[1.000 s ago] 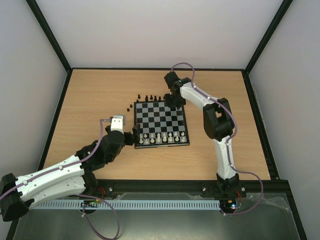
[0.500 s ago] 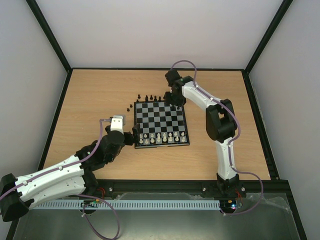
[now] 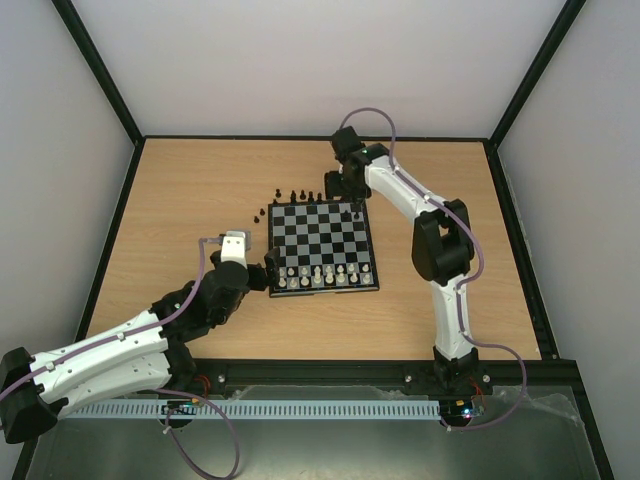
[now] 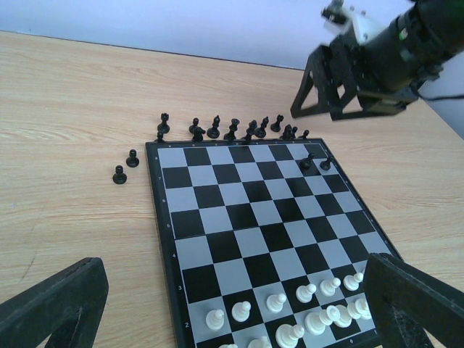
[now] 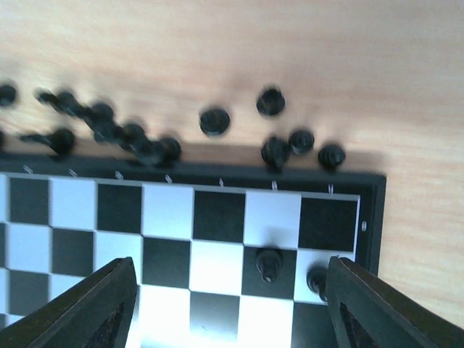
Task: Set up the chess pieces on the board
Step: Pick up the chess piece at the center of the board.
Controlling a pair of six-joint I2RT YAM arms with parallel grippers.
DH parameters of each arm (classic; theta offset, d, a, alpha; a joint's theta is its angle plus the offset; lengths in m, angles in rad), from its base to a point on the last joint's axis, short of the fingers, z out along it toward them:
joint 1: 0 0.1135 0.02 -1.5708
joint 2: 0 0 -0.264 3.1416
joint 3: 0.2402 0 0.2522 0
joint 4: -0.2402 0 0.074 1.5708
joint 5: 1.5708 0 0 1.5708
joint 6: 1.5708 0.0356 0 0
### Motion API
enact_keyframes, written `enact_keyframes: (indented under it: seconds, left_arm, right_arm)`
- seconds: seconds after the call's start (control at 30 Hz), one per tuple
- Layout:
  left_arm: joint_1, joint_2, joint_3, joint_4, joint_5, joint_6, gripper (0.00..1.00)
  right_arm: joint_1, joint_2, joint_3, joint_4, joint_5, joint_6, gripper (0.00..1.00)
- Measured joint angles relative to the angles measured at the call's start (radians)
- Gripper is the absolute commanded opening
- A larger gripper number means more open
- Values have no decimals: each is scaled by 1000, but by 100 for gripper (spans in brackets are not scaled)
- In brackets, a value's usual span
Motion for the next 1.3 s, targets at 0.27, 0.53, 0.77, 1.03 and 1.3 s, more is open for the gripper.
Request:
enact_keyframes:
  seconds: [0.27,0.53,0.77,1.03,1.3]
  left_arm:
    - [0,-10,0,-5,-2,0,99]
    - [0,-16,0,-6,-8,0,99]
    - [0,-16,0,-9,-8,0,99]
    - [0,-10,0,-10,-9,0,99]
    - [0,1,0,-13,-16,0,99]
  right_arm:
    - [-10,45,181,-3,27,1,67]
    - [-32,149,276,-11,44,2,54]
    - [-45,199,288,-18,42,0,43]
    - [-47,240,292,-22,33,-7,33]
    - [-47,268,293,-26,29,-16,30]
